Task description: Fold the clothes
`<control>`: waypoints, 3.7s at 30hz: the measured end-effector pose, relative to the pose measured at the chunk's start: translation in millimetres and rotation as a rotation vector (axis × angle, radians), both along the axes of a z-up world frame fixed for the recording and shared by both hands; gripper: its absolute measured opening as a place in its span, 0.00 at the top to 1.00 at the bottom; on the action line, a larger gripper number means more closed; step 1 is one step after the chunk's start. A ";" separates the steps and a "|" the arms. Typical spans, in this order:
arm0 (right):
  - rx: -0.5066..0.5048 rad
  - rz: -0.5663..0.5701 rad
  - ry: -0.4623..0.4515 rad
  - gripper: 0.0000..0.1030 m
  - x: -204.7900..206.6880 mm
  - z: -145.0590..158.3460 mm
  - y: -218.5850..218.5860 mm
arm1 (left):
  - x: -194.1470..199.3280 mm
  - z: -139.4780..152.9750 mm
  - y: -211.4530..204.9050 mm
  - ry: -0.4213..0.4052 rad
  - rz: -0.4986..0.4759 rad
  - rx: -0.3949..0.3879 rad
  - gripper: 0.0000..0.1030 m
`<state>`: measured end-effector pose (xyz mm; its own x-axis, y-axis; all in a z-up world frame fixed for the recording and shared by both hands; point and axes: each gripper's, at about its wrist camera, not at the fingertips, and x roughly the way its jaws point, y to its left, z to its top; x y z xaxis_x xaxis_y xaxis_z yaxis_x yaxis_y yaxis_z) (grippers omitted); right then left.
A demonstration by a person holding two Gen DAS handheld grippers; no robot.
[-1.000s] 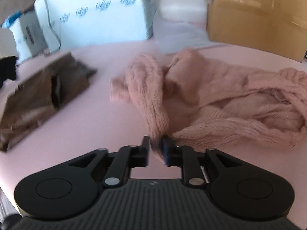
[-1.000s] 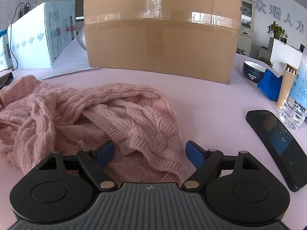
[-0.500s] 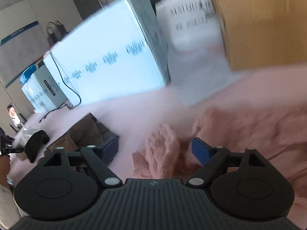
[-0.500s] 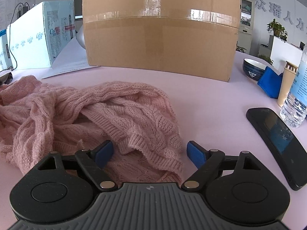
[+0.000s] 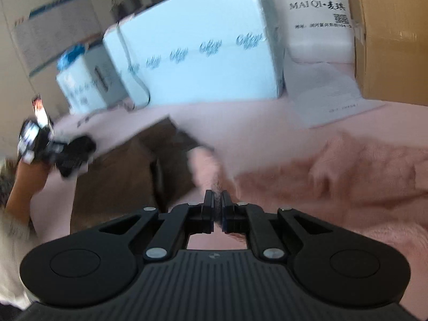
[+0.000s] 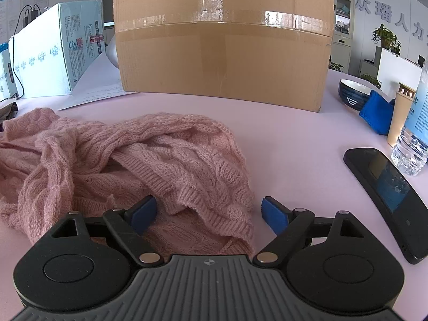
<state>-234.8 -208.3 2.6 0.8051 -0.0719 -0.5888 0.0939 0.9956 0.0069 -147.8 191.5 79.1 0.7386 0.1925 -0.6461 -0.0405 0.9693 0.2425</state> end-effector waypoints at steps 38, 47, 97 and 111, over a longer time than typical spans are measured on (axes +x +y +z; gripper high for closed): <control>-0.018 0.505 -0.163 0.93 -37.4 36.8 84.1 | 46.9 -41.1 -72.7 0.065 -0.298 -0.159 0.54; 0.053 0.728 -0.062 0.94 -116.8 45.0 67.9 | 49.8 -44.5 -62.9 0.040 -0.262 -0.202 0.54; 0.508 -0.077 -0.182 0.34 182.5 9.0 -14.4 | 0.9 -20.6 -25.9 -0.467 -0.001 -0.115 0.20; 0.447 0.030 -0.122 0.17 192.3 -2.5 4.3 | 113.5 -39.2 33.3 0.130 0.156 -0.305 0.29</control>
